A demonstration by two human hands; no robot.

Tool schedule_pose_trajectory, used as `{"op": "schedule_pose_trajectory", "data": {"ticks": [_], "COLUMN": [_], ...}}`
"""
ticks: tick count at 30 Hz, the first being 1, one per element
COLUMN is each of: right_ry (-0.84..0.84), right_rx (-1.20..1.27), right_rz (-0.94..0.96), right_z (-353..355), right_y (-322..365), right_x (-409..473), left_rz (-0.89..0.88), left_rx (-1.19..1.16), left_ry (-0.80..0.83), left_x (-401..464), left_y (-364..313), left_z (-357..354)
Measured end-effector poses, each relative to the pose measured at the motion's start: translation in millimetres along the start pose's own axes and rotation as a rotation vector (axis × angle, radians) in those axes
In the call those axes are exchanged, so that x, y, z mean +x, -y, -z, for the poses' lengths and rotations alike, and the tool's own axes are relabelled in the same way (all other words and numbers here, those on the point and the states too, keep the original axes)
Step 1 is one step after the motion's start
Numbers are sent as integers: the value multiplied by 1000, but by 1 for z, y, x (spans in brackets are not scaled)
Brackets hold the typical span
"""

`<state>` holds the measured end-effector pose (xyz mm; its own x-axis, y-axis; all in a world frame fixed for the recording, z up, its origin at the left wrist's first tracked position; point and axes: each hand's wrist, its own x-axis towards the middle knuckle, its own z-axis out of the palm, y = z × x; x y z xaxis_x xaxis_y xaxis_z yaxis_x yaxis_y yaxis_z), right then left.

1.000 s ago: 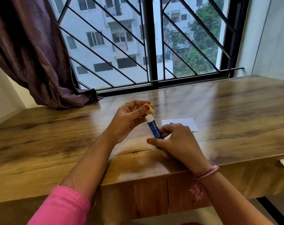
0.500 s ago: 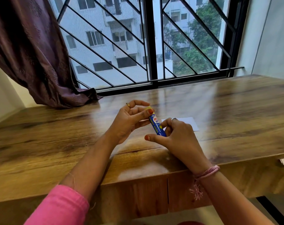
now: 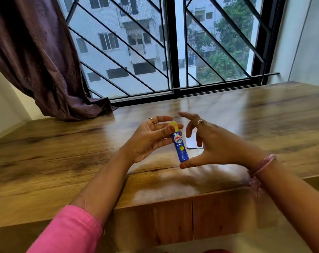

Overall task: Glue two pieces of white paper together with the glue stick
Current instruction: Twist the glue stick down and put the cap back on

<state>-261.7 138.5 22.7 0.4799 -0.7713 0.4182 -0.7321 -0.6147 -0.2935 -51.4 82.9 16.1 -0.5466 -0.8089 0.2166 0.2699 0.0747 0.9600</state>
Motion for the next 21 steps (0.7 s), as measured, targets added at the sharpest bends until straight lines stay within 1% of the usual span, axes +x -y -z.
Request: {"op": "schedule_pose_trajectory", "data": {"ticks": [3,6,8,13,17,21], "right_ry": [48,24,1,-90,-113,-181], "right_rx": [106,234,271,204,111,136], "right_rz": [110,156,168,126,98,53], "right_z": [-3,-10,-13,-14,-13,-11], "right_y": [-5,-5,-4,-8,-9,-11], "right_x": [6,7,5,5,4,4], "left_rz": [23,61,70,86,160,226], "left_rx": [-4,6,11,59,70,81], "left_ry": [14,10,9,21,29,133], "left_x": [0,0,0,-1,-1,-4], "left_y": [1,0,0,0,0,0], "left_z": [0,-1,-2,-6,-6,-5]}}
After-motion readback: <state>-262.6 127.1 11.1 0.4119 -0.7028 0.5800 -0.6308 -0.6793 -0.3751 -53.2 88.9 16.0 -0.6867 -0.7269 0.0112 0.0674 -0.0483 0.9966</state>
